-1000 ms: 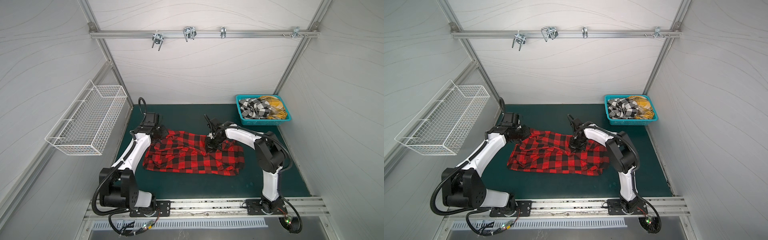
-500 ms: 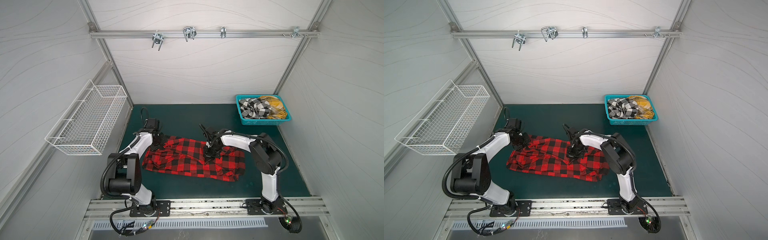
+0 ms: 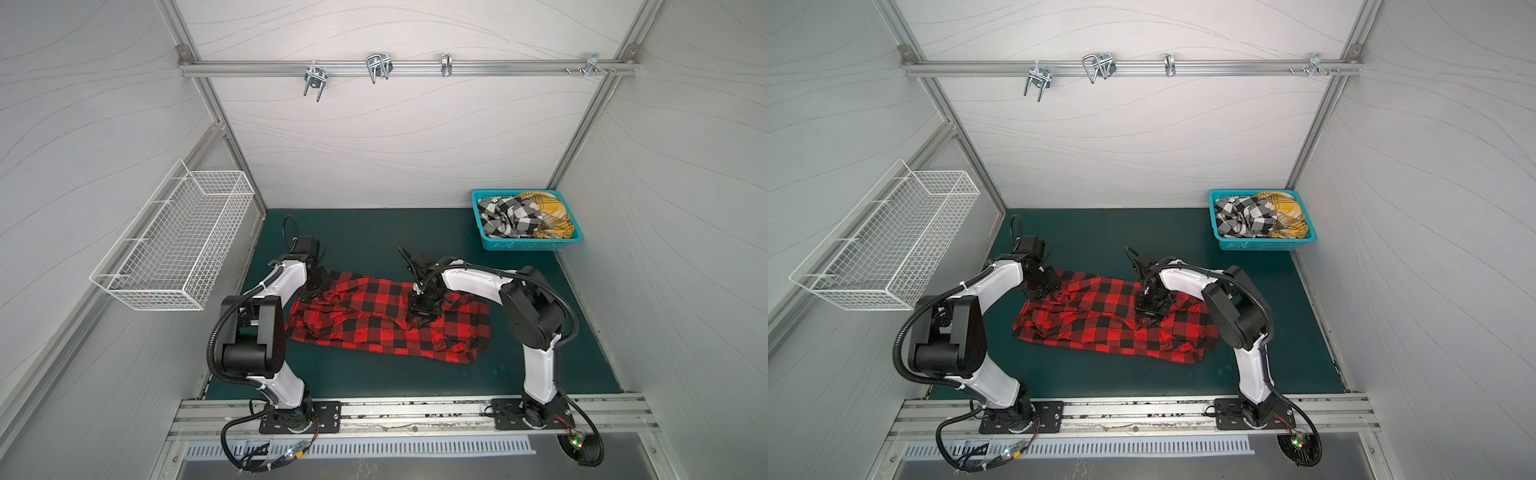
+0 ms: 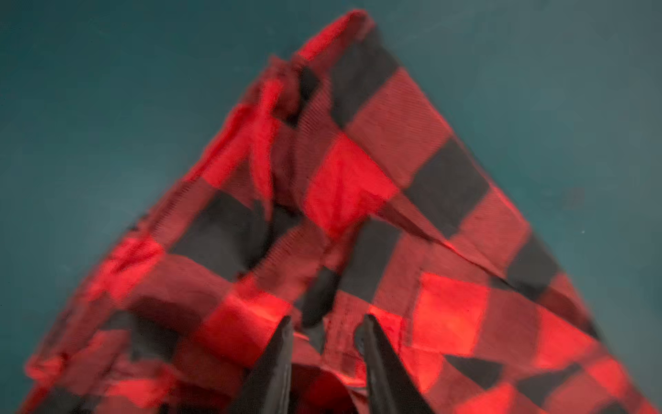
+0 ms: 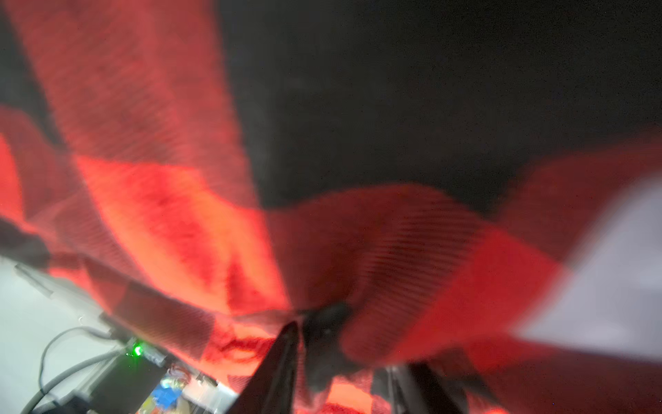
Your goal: Fold and stack the long sleeve shirts
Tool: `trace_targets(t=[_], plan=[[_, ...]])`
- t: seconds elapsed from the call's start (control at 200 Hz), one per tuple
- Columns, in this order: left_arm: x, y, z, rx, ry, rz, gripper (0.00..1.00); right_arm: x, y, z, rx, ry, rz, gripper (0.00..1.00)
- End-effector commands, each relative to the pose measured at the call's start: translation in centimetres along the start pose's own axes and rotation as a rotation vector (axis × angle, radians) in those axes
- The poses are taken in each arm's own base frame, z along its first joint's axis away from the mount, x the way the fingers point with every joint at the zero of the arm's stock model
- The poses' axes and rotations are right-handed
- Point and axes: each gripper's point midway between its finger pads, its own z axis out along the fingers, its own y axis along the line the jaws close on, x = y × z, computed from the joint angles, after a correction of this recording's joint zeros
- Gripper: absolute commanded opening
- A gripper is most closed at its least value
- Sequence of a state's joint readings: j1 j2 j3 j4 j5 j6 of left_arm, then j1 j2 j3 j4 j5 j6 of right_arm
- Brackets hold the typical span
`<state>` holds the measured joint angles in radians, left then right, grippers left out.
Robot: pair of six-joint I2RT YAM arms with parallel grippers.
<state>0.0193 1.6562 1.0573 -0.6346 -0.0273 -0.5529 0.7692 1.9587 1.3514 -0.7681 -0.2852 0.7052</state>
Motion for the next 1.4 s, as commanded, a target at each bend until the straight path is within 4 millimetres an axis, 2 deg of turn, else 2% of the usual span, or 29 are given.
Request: trace_targets(t=[0.0, 0.07, 0.125, 0.16, 0.26, 0.34, 0.41, 0.515, 0.58, 0.64, 0.71, 0.79, 0.86, 0.93, 0.975, 1.015, 1.09, 1.151, 1.221, 1.316, 1.396], plan=[[-0.2, 2.2, -0.3, -0.103, 0.011, -0.033, 0.42, 2.3, -1.5, -4.5, 0.074, -0.057, -0.049, 0.68], [-1.0, 1.6, -2.0, -0.075, -0.030, -0.047, 0.48, 4.1, -2.6, -6.8, 0.104, -0.091, -0.071, 0.71], [-1.6, 0.4, -3.4, -0.027, -0.061, -0.048, 0.51, 5.8, -3.7, -7.4, 0.128, -0.092, -0.077, 0.71], [-1.7, -0.4, -4.2, -0.005, -0.075, -0.041, 0.51, 6.8, -4.4, -7.2, 0.131, -0.082, -0.065, 0.69], [-1.4, -3.8, -5.3, 0.046, -0.086, 0.032, 0.49, 9.8, -5.7, -4.8, 0.110, -0.012, -0.016, 0.54], [-0.6, -5.4, -4.6, 0.063, -0.067, 0.064, 0.44, 11.3, -5.5, -2.7, 0.105, 0.037, -0.018, 0.48], [0.2, -5.5, -3.1, 0.061, -0.016, 0.043, 0.36, 11.8, -5.4, -1.3, 0.153, 0.063, -0.041, 0.44], [1.3, -5.7, -0.7, 0.065, 0.057, 0.038, 0.32, 11.9, -5.7, 0.5, 0.158, 0.093, 0.002, 0.38], [2.2, -5.5, 1.1, 0.074, 0.129, 0.010, 0.27, 11.3, -6.3, 1.2, 0.162, 0.088, 0.022, 0.38], [2.7, -4.6, 2.5, 0.076, 0.182, -0.049, 0.20, 10.4, -7.0, 1.8, 0.164, 0.093, 0.043, 0.36], [2.7, -3.3, 3.7, 0.083, 0.202, -0.124, 0.18, 8.8, -7.9, 2.2, 0.165, 0.095, 0.077, 0.34], [2.3, -1.9, 4.4, 0.053, 0.208, -0.157, 0.16, 5.8, -8.5, 2.2, 0.154, 0.077, 0.111, 0.34], [2.1, -1.3, 4.6, 0.022, 0.208, -0.149, 0.13, 1.3, -8.3, 1.4, 0.139, 0.039, 0.134, 0.34], [2.3, -1.3, 4.6, 0.019, 0.214, -0.147, 0.12, -4.3, -7.3, -0.4, 0.123, -0.003, 0.119, 0.34], [3.1, -1.6, 4.4, 0.038, 0.235, -0.152, 0.11, -7.5, -6.7, -1.8, 0.143, -0.027, 0.094, 0.34], [4.3, -2.1, 3.8, 0.060, 0.253, -0.153, 0.12, -10.4, -5.6, -4.1, 0.149, -0.079, 0.061, 0.35], [7.7, -4.6, 1.7, 0.139, 0.281, -0.094, 0.16, -12.9, -4.1, -8.3, 0.160, -0.152, 0.017, 0.42], [10.8, -6.4, -0.4, 0.175, 0.281, -0.001, 0.24, -12.9, -3.6, -11.1, 0.169, -0.202, -0.008, 0.48], [12.3, -7.2, -3.0, 0.218, 0.244, 0.032, 0.34, -11.1, -3.9, -12.8, 0.176, -0.223, -0.014, 0.53], [11.4, -8.2, -6.4, 0.298, 0.148, 0.037, 0.48, -7.1, -4.2, -13.0, 0.150, -0.214, -0.019, 0.57], [9.3, -9.1, -8.7, 0.326, 0.060, 0.076, 0.52, -3.4, -4.0, -12.1, 0.106, -0.186, -0.017, 0.59]])
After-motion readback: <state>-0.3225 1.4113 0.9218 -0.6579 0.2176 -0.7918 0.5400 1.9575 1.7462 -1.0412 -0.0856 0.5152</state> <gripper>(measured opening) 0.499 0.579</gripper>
